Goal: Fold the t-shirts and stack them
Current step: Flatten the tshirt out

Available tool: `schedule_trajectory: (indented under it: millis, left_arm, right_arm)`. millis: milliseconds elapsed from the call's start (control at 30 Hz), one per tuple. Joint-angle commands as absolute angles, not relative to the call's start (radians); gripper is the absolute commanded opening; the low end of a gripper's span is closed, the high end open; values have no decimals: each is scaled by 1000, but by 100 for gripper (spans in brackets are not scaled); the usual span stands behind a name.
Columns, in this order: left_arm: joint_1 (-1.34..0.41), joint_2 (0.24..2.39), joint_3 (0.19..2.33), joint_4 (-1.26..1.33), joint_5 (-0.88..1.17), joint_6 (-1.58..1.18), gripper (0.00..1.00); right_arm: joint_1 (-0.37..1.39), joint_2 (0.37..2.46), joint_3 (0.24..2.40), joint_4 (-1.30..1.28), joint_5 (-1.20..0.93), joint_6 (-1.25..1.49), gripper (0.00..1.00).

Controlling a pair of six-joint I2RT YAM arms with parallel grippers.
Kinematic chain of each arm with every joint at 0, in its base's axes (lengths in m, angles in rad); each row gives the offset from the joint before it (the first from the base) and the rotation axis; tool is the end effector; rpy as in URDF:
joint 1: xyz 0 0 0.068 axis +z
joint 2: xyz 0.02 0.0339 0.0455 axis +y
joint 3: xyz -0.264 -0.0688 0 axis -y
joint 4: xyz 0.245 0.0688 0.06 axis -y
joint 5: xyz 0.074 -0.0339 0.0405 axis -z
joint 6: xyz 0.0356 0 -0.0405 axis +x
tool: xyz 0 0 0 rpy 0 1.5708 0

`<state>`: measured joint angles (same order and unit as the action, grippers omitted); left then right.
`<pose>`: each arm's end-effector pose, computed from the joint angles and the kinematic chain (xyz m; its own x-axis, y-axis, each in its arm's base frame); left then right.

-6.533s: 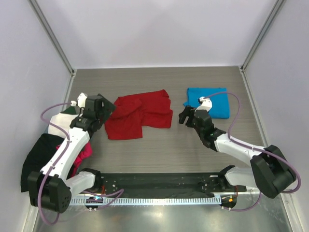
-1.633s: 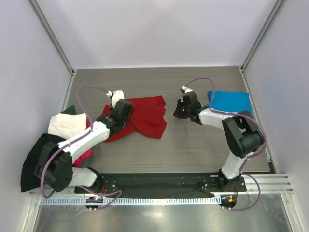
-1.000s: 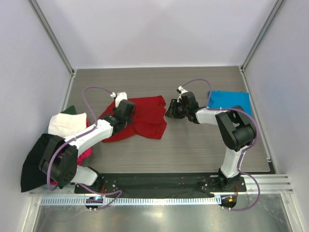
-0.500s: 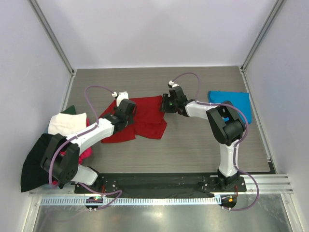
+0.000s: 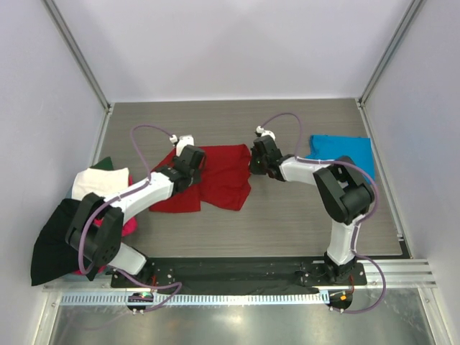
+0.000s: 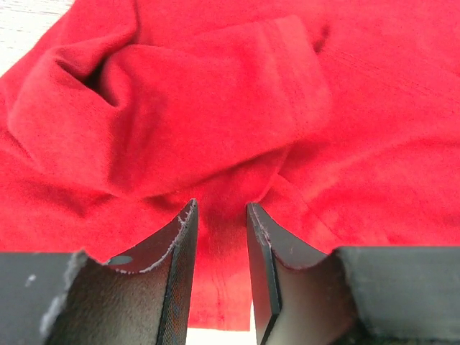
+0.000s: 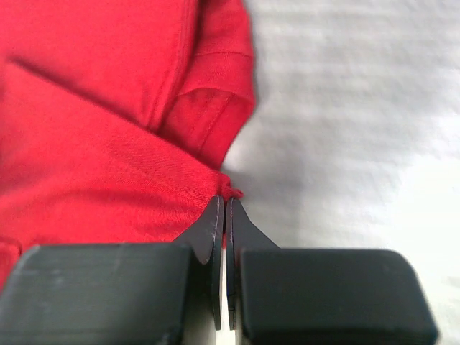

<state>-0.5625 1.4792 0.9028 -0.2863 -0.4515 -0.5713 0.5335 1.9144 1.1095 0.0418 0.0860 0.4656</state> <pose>0.2645 -0.1484 0.2126 -0.6702 -0.1526 -0.7263 -0.1457 0.9866 -0.0729 0.3469 0.2014 0.1514 -0.7352 0.0852 -0.6724 -0.1378 0.9525 0.2714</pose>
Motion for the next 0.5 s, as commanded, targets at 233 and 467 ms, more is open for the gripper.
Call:
schedule_trajectory:
  millis: [233, 467]
  left_arm:
    - [-560, 1620, 1032, -362, -466, -549, 31]
    - [-561, 1497, 960, -315, -528, -564, 0]
  right_arm:
    - [532, 1821, 988, 193, 55, 454, 1]
    - [532, 1802, 983, 170, 135, 463, 1]
